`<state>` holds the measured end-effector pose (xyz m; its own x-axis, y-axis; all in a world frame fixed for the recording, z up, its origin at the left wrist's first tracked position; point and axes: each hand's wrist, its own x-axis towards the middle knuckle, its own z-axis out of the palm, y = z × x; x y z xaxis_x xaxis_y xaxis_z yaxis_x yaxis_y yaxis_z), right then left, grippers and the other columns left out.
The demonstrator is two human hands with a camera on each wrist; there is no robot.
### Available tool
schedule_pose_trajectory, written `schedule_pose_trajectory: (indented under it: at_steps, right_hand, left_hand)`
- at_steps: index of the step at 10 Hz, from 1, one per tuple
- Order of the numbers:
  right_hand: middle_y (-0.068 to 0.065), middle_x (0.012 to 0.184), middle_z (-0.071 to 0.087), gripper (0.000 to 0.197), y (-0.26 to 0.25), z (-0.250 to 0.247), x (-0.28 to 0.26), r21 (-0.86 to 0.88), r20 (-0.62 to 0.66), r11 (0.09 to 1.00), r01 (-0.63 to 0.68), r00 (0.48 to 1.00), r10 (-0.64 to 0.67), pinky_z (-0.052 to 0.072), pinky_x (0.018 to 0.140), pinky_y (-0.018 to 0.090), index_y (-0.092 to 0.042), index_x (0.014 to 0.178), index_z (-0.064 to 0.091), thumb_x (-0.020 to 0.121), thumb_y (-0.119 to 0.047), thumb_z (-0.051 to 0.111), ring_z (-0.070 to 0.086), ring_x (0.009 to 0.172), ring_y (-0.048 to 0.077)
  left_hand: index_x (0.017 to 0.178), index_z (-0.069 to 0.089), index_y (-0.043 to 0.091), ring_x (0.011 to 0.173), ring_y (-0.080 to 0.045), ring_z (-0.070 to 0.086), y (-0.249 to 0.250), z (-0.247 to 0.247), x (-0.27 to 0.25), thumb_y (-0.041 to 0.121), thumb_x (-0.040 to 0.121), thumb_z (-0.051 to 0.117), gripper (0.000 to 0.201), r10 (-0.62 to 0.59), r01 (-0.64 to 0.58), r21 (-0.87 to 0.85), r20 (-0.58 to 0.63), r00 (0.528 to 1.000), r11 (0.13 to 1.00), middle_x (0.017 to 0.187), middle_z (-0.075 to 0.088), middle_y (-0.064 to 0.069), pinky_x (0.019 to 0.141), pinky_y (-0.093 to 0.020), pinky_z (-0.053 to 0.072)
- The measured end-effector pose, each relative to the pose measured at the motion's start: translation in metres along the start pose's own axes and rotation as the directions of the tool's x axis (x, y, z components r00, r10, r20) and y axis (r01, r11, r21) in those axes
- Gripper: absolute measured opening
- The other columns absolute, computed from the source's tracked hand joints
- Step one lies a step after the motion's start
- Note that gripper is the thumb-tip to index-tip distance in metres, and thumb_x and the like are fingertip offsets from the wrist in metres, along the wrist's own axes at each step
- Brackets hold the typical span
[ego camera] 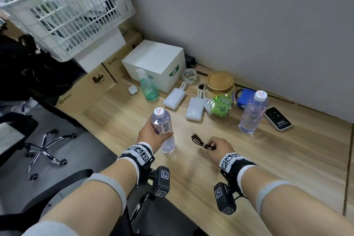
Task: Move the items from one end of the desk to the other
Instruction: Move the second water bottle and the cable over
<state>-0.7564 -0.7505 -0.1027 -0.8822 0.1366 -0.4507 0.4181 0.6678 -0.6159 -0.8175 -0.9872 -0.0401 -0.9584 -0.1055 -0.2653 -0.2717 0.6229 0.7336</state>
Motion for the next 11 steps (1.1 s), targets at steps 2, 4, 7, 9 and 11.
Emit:
schedule_pose_trajectory:
  at_steps: [2, 4, 7, 9, 11]
  right_hand:
    - [0.007, 0.107, 0.060, 0.021, -0.068, 0.036, 0.051, -0.098, 0.038, 0.994, 0.042, 0.999, -0.038, 0.046, 0.093, 0.036, -0.026, 0.105, 0.063, 0.084, -0.029, 0.061, 0.050, 0.110, 0.029]
    - [0.003, 0.107, 0.052, 0.021, -0.133, 0.071, 0.105, -0.156, 0.046, 0.987, 0.029, 0.999, -0.022, 0.053, 0.076, 0.035, -0.028, 0.106, 0.059, 0.087, -0.038, 0.061, 0.062, 0.084, 0.026]
    - [0.004, 0.113, 0.046, 0.023, -0.225, 0.142, 0.175, -0.179, 0.007, 0.980, -0.081, 0.996, 0.084, 0.048, 0.076, 0.029, -0.025, 0.112, 0.060, 0.089, -0.024, 0.061, 0.059, 0.082, 0.027]
    - [0.009, 0.122, 0.043, 0.038, -0.278, 0.172, 0.213, -0.099, -0.049, 0.980, -0.170, 0.985, 0.166, 0.053, 0.091, 0.036, -0.021, 0.122, 0.055, 0.086, -0.010, 0.058, 0.062, 0.094, 0.029]
    - [0.009, 0.126, 0.042, 0.055, -0.293, 0.166, 0.220, -0.004, -0.059, 0.975, -0.223, 0.973, 0.222, 0.050, 0.097, 0.038, -0.022, 0.134, 0.042, 0.083, -0.011, 0.061, 0.060, 0.107, 0.030]
  left_hand:
    - [0.126, 0.057, 0.028, 0.094, -0.018, 0.068, -0.033, -0.046, 0.071, 0.030, 0.067, 0.089, 0.068, -0.078, 0.073, -0.054, -0.083, 0.994, 0.996, 0.102, 0.071, 0.006, 0.081, -0.027, 0.047]
    - [0.115, 0.060, 0.025, 0.089, -0.010, 0.073, -0.066, -0.088, 0.160, 0.022, 0.070, 0.083, 0.050, -0.070, 0.056, -0.163, -0.080, 0.994, 0.985, 0.099, 0.075, 0.006, 0.083, -0.033, 0.057]
    - [0.134, 0.049, 0.015, 0.101, -0.025, 0.065, -0.088, -0.156, 0.297, 0.010, 0.078, 0.076, 0.062, -0.069, 0.064, -0.157, -0.023, 0.997, 0.985, 0.108, 0.066, -0.006, 0.086, -0.032, 0.048]
    - [0.120, 0.045, 0.028, 0.095, -0.013, 0.054, -0.096, -0.183, 0.352, 0.018, 0.080, 0.081, 0.055, -0.077, 0.069, -0.155, -0.043, 0.996, 0.985, 0.109, 0.054, 0.005, 0.083, -0.024, 0.041]
    - [0.088, 0.051, 0.024, 0.077, -0.017, 0.057, -0.112, -0.160, 0.387, 0.016, 0.086, 0.065, 0.016, -0.266, 0.281, -0.391, 0.092, 0.959, 0.876, 0.081, 0.051, 0.003, 0.067, -0.021, 0.055]
